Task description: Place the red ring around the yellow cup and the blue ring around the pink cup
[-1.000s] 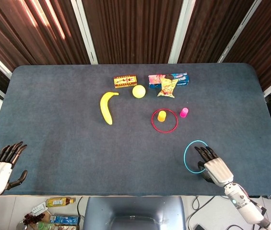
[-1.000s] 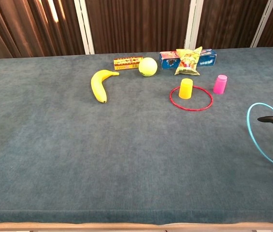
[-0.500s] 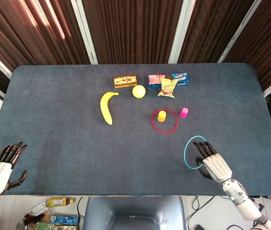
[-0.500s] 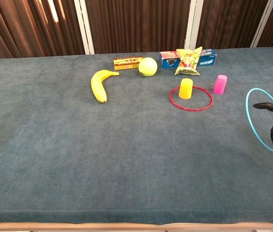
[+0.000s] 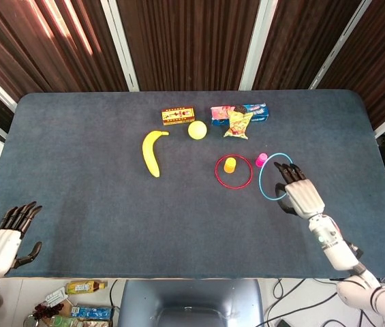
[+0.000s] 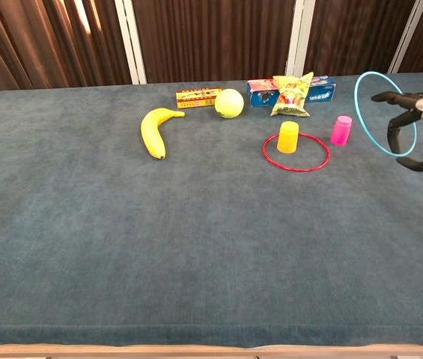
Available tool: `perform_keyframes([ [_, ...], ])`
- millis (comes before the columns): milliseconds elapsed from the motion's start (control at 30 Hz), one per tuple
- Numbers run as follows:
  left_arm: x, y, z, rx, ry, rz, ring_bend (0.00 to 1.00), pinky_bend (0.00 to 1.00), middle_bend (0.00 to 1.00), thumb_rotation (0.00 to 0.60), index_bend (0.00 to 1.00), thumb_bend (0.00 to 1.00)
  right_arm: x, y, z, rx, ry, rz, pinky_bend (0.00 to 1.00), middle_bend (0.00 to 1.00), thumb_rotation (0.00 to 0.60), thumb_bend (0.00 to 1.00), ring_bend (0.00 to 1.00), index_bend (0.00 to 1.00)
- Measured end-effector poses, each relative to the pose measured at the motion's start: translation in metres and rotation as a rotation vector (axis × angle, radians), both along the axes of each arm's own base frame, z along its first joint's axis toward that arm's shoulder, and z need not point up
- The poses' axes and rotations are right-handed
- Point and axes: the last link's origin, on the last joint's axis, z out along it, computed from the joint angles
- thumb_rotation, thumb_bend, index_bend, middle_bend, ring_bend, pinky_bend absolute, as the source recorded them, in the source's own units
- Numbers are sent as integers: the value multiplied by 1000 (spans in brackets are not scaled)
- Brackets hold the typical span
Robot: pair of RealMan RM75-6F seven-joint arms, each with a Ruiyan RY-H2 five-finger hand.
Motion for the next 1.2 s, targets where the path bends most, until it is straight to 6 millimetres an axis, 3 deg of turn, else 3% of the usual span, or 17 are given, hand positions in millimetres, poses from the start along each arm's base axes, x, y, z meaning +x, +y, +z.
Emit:
perform_keyframes([
  [233,-2,5,-3,-5,13,15,0,58,0,600,22,418,14,-57,-1,6,54,-74,0,91,600,478,0,787],
  [433,-3,8,-3,3,17,29,0,58,0,600,21,417,20,-76,-18,26,99,-105,0,92,600,478,0,772],
  [633,-4,8,-3,-2,18,35,0,58,0,600,19,418,17,-77,-31,53,139,-117,0,94,600,478,0,598],
  [900,-3,7,-1,3,13,28,0,58,0,600,25,418,21,-71,-20,18,109,-74,0,79,600,479,0,458],
  [1100,-2,5,0,6,9,18,0,59,0,600,26,419,22,-48,0,-23,39,-28,0,49,600,479,0,357],
  [1200,-1,5,0,8,8,17,0,59,0,600,26,419,23,-27,12,-49,-24,-3,0,22,600,471,0,249],
])
